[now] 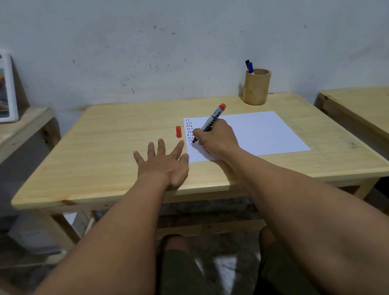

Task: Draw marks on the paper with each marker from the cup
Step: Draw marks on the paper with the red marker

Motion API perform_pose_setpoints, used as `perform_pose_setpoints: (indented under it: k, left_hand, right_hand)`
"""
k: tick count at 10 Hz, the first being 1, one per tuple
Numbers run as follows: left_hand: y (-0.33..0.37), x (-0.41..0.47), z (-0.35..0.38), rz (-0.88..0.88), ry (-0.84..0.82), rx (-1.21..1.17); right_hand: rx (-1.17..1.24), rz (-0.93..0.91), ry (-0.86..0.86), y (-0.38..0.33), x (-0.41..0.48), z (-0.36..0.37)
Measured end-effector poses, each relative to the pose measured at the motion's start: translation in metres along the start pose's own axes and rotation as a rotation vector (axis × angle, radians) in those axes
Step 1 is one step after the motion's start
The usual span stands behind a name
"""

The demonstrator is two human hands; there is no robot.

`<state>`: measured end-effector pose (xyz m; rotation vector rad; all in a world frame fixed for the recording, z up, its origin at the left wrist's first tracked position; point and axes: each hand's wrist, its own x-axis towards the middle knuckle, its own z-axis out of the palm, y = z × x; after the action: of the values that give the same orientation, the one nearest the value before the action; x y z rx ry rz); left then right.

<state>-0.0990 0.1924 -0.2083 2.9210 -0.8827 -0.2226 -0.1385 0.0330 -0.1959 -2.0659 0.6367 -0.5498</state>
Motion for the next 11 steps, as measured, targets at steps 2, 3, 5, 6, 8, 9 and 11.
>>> perform_pose_setpoints:
  k: [2, 3, 5, 6, 8, 9, 11]
  left_hand:
    - [0.0002, 0.0002, 0.0004, -0.002, 0.001, 0.005]
    - [-0.0003, -0.0002, -0.0001, -0.003, 0.001, 0.005]
    - [-0.0002, 0.0011, 0.0012, -0.001, -0.001, 0.006]
    - [-0.0003, 0.0011, 0.0009, 0.000, 0.001, 0.005]
    - [-0.0001, 0.0027, 0.0013, -0.001, 0.005, 0.006]
    - [0.0013, 0.0014, 0.0007, -0.002, 0.002, -0.005]
    - [0.0027, 0.0015, -0.0008, -0.035, 0.164, -0.135]
  right_hand:
    - [-0.029, -0.005, -0.005, -0.0003, -0.0001, 0.0006]
    - [-0.039, -0.009, -0.011, -0.0007, 0.0000, 0.0003]
    - [-0.021, 0.000, -0.029, -0.0015, -0.0007, -0.0013]
    - [-0.013, 0.003, -0.023, -0.0023, -0.0016, -0.0025]
    - [0.101, 0.050, 0.030, -0.0012, 0.0012, -0.0039]
    - [0.129, 0.055, 0.025, -0.0015, 0.0024, -0.0042]
    - [0.198, 0.070, 0.015, -0.0048, 0.0067, -0.0051]
